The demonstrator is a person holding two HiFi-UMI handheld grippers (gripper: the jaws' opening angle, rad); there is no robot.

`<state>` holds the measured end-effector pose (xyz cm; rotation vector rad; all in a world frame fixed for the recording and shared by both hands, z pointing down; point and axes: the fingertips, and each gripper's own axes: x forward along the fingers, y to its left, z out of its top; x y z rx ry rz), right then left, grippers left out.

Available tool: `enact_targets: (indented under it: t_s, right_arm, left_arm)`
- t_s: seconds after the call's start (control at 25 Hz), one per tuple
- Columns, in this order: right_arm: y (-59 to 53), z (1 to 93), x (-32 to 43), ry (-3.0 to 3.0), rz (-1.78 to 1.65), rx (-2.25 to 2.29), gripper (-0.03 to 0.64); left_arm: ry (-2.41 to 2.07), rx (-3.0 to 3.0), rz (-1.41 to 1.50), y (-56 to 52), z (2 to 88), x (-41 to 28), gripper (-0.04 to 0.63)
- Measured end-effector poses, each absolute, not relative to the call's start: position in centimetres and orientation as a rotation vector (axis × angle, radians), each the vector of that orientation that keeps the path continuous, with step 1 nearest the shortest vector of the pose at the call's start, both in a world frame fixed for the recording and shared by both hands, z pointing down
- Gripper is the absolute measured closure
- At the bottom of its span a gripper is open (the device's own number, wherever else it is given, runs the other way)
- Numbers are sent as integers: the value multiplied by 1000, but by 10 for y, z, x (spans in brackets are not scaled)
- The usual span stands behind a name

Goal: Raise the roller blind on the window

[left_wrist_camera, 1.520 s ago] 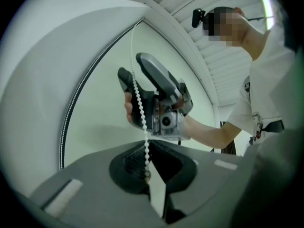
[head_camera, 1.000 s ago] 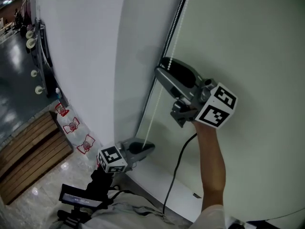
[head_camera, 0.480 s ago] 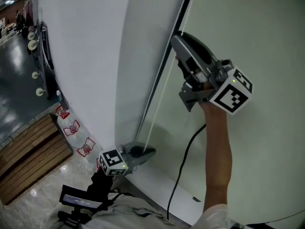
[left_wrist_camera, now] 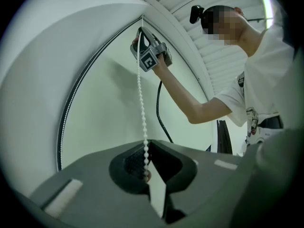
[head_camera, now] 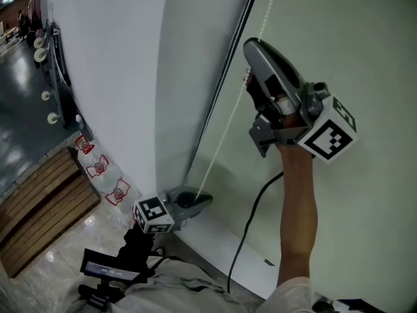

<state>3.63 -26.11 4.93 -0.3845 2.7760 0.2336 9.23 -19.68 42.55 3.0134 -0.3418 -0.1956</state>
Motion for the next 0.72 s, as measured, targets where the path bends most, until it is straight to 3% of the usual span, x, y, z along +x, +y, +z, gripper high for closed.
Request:
enact_targets:
  t_s: [0.72]
  right_arm:
    - [-227, 222, 27, 2969, 82, -479, 603]
  left_arm:
    - [-341, 3028, -225, -192, 416, 91, 597]
